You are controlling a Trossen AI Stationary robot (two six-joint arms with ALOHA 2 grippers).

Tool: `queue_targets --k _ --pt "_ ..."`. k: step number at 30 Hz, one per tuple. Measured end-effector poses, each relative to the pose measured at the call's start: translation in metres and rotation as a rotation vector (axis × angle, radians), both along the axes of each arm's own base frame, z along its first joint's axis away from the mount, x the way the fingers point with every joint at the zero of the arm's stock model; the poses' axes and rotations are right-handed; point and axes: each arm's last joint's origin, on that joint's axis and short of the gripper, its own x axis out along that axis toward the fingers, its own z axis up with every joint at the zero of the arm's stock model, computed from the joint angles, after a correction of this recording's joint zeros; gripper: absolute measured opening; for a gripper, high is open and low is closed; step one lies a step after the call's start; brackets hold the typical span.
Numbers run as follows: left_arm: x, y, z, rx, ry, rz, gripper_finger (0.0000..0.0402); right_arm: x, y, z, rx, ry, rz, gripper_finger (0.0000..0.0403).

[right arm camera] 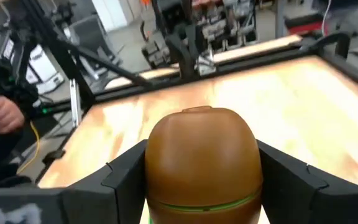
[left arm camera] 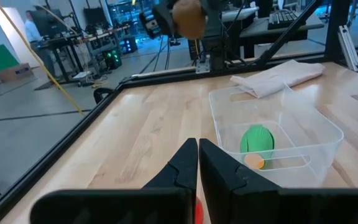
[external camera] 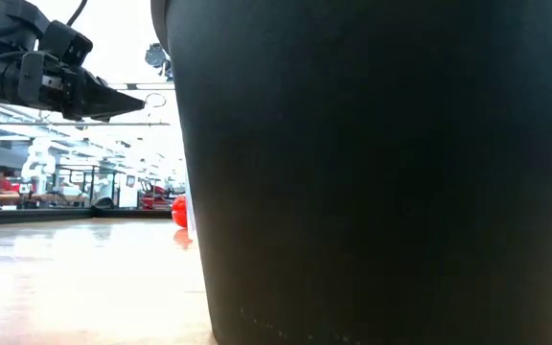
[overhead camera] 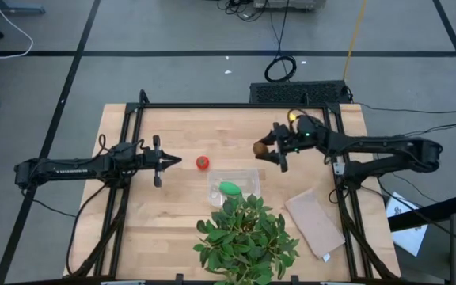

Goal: Pick and placing Produce into tupperware
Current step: Put the brown kiwi into the transparent bin

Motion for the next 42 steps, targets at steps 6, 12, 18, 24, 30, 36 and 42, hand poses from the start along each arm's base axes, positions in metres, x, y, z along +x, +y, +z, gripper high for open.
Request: queue_targets --k 6,12,18,24,30,36,42 --pt "0.0 0.0 0.0 0.0 0.0 0.0 0.0021 0.018 0.005 -0.012 0.0 0.055 0.069 0.0235" --pt "0.0 0.0 0.0 0.0 0.0 0.0 0.0021 0.035 0.008 -0.009 -0.017 0.062 0.106 0.0235" --pt "0.0 0.0 0.0 -0.001 -0.001 0.0 0.0021 0.05 0.018 -0.009 -0.071 0.094 0.193 0.0235" --pt "0.0 0.0 0.0 0.0 0.0 0.0 0.0021 0.064 0.022 -0.014 -0.075 0.123 0.224 0.0235" --pt "0.0 0.0 0.001 -0.003 -0.009 0.0 0.0021 0.071 0.022 -0.024 -0.078 0.149 0.258 0.0235" --pt "0.0 0.0 0.001 -0.002 -0.008 0.0 0.0021 0.07 0.031 -0.035 -0.178 0.203 0.342 0.0235" --pt "0.0 0.0 0.001 -0.002 -0.008 0.0 0.0021 0.069 0.046 -0.039 -0.317 0.199 0.449 0.0235"
